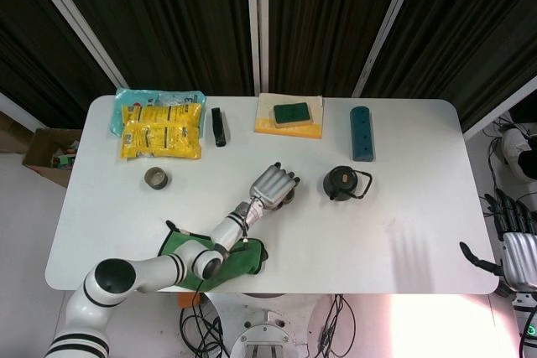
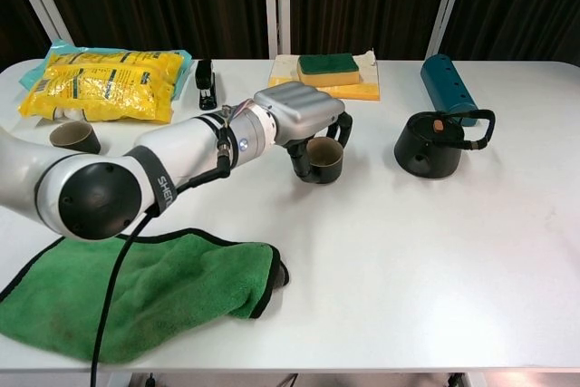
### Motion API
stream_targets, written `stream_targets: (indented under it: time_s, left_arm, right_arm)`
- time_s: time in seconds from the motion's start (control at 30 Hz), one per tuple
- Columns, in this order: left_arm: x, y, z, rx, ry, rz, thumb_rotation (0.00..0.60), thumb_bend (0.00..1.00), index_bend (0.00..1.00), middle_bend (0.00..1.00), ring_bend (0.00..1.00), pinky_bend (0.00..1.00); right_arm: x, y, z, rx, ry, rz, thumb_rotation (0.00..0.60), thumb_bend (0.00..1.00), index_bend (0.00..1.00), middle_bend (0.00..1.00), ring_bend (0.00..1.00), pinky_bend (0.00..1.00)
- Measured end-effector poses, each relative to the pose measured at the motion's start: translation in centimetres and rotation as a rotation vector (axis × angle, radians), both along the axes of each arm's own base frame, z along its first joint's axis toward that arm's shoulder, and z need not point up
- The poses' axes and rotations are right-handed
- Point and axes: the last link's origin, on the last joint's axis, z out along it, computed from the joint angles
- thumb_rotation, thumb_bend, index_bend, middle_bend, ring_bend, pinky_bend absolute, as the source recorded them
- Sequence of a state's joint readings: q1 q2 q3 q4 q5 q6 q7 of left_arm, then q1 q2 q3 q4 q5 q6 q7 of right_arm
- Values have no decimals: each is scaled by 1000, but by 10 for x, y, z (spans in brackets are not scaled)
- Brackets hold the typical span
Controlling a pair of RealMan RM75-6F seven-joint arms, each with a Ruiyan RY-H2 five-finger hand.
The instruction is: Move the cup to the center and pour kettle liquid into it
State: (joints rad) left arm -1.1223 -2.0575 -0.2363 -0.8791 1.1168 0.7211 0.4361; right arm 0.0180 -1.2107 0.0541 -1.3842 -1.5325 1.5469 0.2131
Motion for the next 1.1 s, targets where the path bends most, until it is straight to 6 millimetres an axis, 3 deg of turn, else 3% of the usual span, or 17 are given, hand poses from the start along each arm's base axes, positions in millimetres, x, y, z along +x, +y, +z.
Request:
stream_targets:
  time_s: [0.2,0.67,0.97,1.1]
  left_arm:
    - [-4,0,0,12,13,-17,600,248,271,359,365,270]
    - [-6,-4,7,12,1,-43,600,237,133,189,206,254]
    - [-6,-9,41,54,-64,-72,600,175,110,156,169,225]
    - [-15,-15,77,102,-107,-74,600,157,110,155,167,225]
  right_arm:
    - [1,-1,-1,-1,2,4,505,221,0,0,0,0]
    - [3,1,-1,3,19,7,505,225,0,0,0,0]
    - [9,-1,-1,11,39,27,503,204,0,0,0,0]
    - [13,-4,-6,27,55,41,503,176,0,0,0,0]
